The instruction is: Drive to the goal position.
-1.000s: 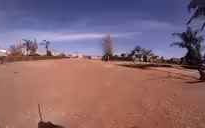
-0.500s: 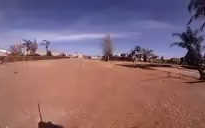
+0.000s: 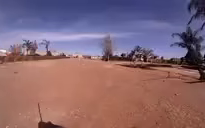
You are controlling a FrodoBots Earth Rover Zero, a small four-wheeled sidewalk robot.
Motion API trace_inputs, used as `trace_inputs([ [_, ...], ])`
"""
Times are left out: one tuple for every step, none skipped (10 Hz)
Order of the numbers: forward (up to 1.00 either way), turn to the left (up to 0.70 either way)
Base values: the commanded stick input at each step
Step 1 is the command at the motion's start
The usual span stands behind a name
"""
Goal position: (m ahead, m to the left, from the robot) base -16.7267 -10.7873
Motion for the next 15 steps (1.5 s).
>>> trace_inputs([
  [0.00, -0.69],
  [0.00, -0.69],
  [0.00, 0.00],
  [0.00, 0.00],
  [0.00, 0.00],
  [0.33, 0.00],
  [0.53, 0.00],
  [0.70, 0.00],
  [0.70, 0.00],
  [0.70, 0.00],
  [0.70, 0.00],
  [0.70, 0.00],
  [0.70, 0.00],
  [0.70, 0.00],
  [0.70, 0.00],
])
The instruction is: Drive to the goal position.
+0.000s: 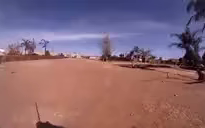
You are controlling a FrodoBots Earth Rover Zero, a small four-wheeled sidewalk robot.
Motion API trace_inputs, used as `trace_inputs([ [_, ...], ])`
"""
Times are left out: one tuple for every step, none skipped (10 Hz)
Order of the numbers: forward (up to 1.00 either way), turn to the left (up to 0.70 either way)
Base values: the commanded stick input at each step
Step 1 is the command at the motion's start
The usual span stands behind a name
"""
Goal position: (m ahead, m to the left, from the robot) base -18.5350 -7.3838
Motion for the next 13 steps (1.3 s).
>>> trace_inputs([
  [0.70, 0.00],
  [0.70, 0.00],
  [0.70, 0.00],
  [0.70, 0.00],
  [0.65, 0.00],
  [0.56, 0.00],
  [0.47, 0.00],
  [0.45, 0.00],
  [0.47, 0.00],
  [0.70, 0.00],
  [0.70, 0.00],
  [0.70, 0.00],
  [0.00, -0.70],
])
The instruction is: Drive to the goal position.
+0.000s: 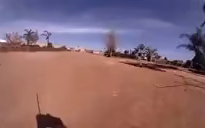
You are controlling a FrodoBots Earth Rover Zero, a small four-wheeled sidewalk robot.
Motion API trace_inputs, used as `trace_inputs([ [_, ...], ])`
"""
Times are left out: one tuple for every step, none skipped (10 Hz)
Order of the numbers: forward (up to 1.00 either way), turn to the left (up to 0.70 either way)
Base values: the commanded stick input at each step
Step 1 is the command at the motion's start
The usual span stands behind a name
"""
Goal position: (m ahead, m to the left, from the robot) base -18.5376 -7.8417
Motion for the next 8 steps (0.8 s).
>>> trace_inputs([
  [0.00, -0.70],
  [0.00, -0.70],
  [0.00, -0.70],
  [0.00, -0.70],
  [0.00, -0.70],
  [0.00, -0.70],
  [0.00, -0.70],
  [0.00, -0.70],
])
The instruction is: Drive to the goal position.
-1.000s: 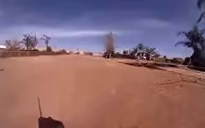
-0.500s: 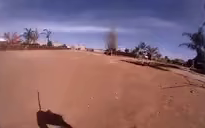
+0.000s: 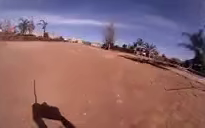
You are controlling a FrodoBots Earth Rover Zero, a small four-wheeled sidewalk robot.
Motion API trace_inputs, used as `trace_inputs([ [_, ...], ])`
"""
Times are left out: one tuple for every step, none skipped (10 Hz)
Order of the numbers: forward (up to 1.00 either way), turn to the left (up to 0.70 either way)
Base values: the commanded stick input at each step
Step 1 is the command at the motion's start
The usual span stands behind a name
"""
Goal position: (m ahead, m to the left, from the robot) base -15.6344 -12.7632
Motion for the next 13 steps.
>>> trace_inputs([
  [0.00, -0.70],
  [0.00, -0.70],
  [0.00, -0.70],
  [0.00, -0.70],
  [0.00, -0.70],
  [0.00, -0.70],
  [0.00, -0.70],
  [0.00, -0.70],
  [0.00, -0.70],
  [0.00, -0.69],
  [0.00, -0.69],
  [0.00, -0.59],
  [0.00, -0.48],
])
